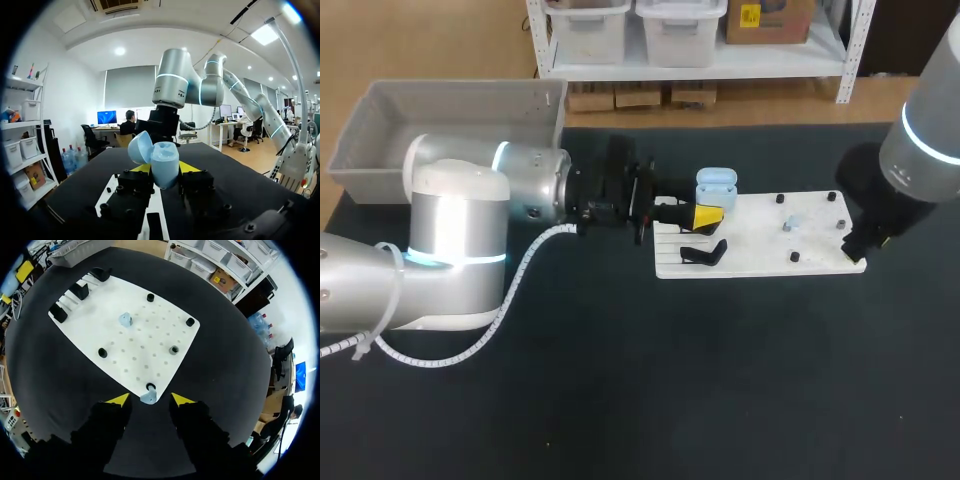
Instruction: Pick up each earbud case from the left stands, insert the matching earbuds, close the lid, and place the case in the box.
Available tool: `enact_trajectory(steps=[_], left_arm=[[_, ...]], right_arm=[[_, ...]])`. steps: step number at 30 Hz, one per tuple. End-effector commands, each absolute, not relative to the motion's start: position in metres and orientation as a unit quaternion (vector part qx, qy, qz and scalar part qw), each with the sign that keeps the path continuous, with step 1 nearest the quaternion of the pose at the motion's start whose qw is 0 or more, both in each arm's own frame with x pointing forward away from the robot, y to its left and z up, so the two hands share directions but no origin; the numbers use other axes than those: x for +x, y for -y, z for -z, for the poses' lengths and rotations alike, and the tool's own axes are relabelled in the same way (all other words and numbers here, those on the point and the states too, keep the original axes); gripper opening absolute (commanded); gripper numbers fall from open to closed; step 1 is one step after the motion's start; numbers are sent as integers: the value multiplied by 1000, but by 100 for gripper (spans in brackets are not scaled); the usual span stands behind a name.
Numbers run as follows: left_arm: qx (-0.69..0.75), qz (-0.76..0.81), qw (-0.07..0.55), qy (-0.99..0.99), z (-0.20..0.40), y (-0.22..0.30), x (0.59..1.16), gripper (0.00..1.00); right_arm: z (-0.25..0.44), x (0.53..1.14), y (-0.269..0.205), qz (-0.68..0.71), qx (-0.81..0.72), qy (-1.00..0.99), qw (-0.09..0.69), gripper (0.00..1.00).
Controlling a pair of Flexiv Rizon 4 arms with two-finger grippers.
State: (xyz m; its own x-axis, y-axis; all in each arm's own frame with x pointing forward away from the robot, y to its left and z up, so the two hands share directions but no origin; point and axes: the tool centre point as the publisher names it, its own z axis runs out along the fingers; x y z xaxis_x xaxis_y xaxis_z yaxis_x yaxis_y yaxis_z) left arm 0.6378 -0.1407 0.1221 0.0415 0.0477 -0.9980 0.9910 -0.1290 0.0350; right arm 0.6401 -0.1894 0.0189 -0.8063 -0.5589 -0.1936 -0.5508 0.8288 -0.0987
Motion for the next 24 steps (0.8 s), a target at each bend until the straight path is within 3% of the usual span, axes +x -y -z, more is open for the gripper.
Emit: enact_trajectory(steps=[1,24], left_arm=[[552,507,467,-470,-122,141,636,0],[552,507,467,-470,-122,141,636,0]], right_arm=[[-16,644,190,18,-291,-951,107,49],[-8,648,189,8,-295,-950,103,40]])
